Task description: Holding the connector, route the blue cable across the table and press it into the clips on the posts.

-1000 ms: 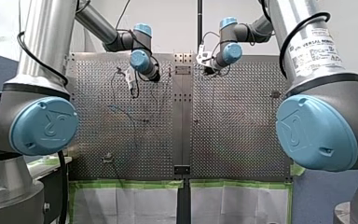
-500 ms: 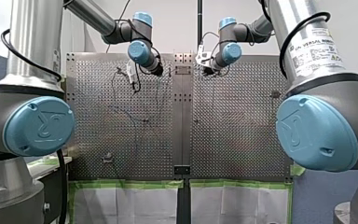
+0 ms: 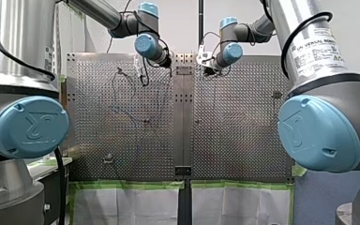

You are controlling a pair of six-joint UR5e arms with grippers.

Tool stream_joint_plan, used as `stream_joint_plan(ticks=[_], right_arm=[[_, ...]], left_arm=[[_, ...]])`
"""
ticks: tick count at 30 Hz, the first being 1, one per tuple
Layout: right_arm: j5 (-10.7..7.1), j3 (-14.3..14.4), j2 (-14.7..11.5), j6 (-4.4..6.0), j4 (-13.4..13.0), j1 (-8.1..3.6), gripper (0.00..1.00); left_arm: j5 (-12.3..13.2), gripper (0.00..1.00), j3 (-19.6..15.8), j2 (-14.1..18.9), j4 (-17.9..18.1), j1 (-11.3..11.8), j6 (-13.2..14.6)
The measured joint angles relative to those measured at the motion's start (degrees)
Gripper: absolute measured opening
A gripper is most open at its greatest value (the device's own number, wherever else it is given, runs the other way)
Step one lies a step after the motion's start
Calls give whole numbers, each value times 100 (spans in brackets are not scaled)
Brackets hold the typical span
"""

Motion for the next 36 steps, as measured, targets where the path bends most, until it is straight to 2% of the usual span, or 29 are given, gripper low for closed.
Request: stream_joint_plan(ticks=[8,13,23,29,36], right_arm=[[0,0,-6,8,2,-27,0],[0,-1,-4,8,1,-50,0],[4,-2,1,1,0,-68,0],[5,-2,4,0,-5,-69,0],[6,-1,7,-1,-8,-69,0]], left_arm=[[-384,100,377,-361,-255,-384,121],[-609,100,615,-599,-415,-511,143],[-777,100,1111,-1095,-614,-555,155],[-869,100,1398,-1373,-601,-516,156],[-839,100,1759,-1462,-583,-422,155]])
